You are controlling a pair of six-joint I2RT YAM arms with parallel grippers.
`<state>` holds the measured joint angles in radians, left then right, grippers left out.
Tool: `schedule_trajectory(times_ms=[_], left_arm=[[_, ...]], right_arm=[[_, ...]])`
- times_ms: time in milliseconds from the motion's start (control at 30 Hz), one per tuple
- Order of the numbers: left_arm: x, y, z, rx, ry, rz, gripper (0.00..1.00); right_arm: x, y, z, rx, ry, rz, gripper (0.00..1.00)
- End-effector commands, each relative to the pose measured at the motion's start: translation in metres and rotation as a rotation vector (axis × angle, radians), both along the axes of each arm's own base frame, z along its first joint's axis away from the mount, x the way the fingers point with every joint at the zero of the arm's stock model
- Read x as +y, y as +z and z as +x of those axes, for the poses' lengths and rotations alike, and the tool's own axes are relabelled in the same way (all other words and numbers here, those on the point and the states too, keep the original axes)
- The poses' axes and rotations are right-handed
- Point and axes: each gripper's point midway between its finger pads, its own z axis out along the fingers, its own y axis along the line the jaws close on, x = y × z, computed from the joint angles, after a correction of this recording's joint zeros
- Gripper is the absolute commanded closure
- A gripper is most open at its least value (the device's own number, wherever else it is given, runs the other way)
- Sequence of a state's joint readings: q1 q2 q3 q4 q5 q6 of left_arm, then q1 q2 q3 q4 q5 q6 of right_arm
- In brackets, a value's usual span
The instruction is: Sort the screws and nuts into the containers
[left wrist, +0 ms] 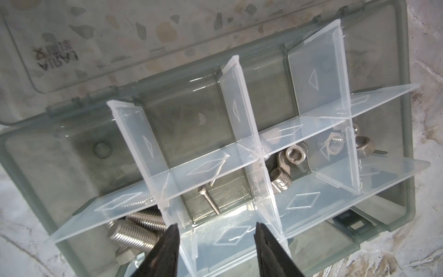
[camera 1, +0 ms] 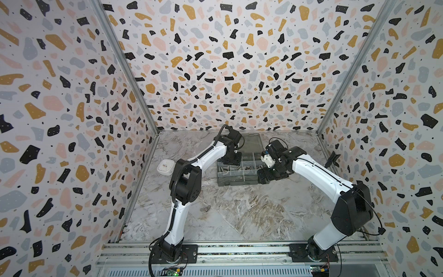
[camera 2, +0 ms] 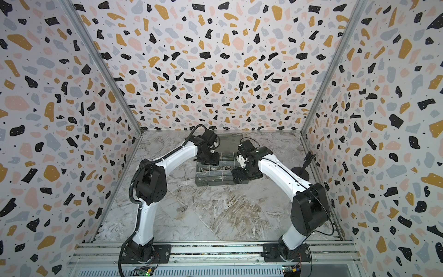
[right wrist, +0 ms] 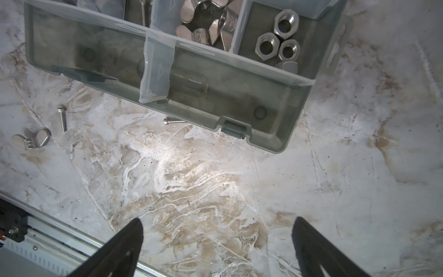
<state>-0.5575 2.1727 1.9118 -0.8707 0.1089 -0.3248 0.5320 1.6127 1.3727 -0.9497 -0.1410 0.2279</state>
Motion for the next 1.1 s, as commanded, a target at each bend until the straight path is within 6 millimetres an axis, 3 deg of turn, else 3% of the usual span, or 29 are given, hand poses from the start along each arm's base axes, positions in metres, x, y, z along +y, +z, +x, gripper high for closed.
schedule_trajectory(times_ms=[0, 200, 400, 600, 800, 1067], left_arm=[[0.009, 0.041, 0.001, -0.092, 0.016, 0.0, 0.48], [0.051, 0.041, -0.035, -0.082, 0.069, 0.07, 0.48], [0.092, 0.019, -0.096, -0.013, 0.142, 0.094, 0.51], [0.116, -0.004, -0.146, 0.03, 0.246, 0.041, 0.52], [0.121, -0.034, -0.168, 0.068, 0.293, 0.004, 0.54], [0.116, -0.058, -0.164, 0.08, 0.282, 0.03, 0.58]], right_arm=[[0.001, 0.001, -0.007, -0.001, 0.023, -0.011, 0.05], [0.02, -0.004, -0.012, 0.01, 0.066, 0.01, 0.05], [0.038, -0.006, -0.012, 0.015, 0.12, 0.021, 0.04], [0.05, -0.01, -0.021, 0.029, 0.167, 0.029, 0.04], [0.047, -0.01, -0.036, 0.036, 0.191, 0.01, 0.03], [0.027, -0.004, -0.047, 0.013, 0.165, -0.031, 0.03]])
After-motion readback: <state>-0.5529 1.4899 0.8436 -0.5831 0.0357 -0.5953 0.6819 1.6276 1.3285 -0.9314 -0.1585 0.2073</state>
